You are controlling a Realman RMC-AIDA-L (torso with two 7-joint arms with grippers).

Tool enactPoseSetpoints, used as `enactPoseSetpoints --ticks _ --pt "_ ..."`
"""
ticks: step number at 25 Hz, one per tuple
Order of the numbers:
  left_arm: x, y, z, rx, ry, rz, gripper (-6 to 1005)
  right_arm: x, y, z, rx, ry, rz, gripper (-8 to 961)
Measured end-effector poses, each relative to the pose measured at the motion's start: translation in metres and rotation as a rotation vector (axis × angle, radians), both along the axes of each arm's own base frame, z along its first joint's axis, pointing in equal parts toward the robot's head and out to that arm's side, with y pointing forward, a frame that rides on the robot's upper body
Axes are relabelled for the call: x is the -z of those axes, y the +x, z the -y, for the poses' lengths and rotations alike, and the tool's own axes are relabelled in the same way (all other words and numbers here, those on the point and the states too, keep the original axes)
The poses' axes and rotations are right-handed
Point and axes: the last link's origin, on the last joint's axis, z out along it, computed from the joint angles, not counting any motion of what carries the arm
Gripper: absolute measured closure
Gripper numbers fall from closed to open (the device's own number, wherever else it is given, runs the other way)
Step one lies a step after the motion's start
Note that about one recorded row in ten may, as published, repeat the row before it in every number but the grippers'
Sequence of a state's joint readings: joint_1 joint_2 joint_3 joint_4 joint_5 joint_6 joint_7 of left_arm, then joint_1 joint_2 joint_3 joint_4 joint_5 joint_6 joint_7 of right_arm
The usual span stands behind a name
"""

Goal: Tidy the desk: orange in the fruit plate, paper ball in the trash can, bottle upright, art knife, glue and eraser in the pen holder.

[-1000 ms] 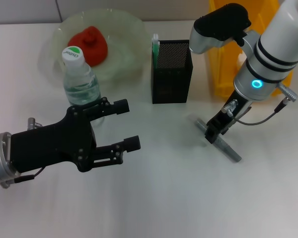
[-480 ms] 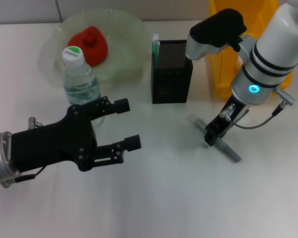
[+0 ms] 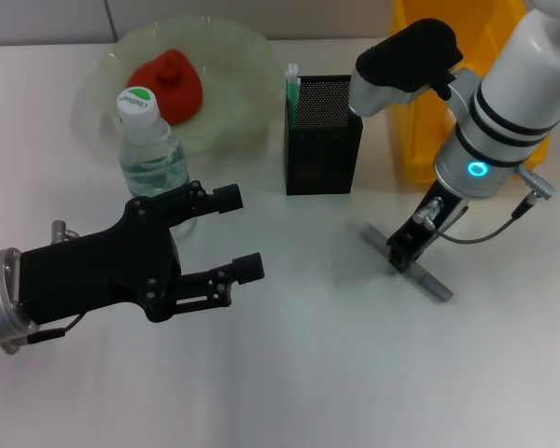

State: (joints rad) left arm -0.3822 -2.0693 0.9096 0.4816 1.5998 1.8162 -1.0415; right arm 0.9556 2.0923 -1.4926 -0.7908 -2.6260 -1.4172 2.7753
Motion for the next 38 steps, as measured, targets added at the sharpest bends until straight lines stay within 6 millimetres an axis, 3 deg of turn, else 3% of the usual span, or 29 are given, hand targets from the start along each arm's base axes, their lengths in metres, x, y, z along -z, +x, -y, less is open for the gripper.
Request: enactPoseSetpoints --ticks 5,8,9,10,13,14,17,19,23,28,38 --pt "0.0 0.0 0.0 0.0 0.0 0.0 195 -0.008 -0.012 -0.001 -0.063 0.05 -0.084 805" --pt "0.0 0.0 0.0 -0.001 0.001 0.0 194 -0.023 -0.03 0.002 -0.166 0.115 -0.274 811" --pt "0.0 -0.001 0.0 -0.003 0.002 0.001 194 -0.037 -0.037 0.006 -0.235 0.179 -0.417 813" --pt "0.0 -0.001 0.0 -0.003 0.002 0.001 194 -0.037 -0.037 0.006 -0.235 0.179 -0.417 813" --pt "-0.001 -0.001 0.001 -0.007 0.005 0.002 194 -0.056 -0.041 0.007 -0.303 0.272 -0.631 814" --pt "-0.001 -0.001 0.001 -0.007 0.005 0.002 194 -0.065 -0.04 0.008 -0.341 0.317 -0.792 815" --pt "-0.001 -0.002 0.001 -0.01 0.005 0.003 194 -0.071 -0.031 0.007 -0.373 0.361 -0.916 815" --pt "-0.001 -0.002 0.001 -0.01 0.005 0.003 194 -0.073 -0.01 0.004 -0.413 0.444 -1.056 816" --pt "-0.001 -0.002 0.001 -0.011 0.003 0.003 194 -0.068 0.013 0.001 -0.474 0.529 -1.104 817" --pt "-0.001 0.0 -0.001 -0.006 0.003 0.004 194 -0.059 0.041 0.003 -0.648 0.63 -1.035 818" --pt "-0.001 0.002 -0.003 0.001 0.003 0.002 194 -0.038 0.055 -0.005 -0.676 0.65 -0.912 820"
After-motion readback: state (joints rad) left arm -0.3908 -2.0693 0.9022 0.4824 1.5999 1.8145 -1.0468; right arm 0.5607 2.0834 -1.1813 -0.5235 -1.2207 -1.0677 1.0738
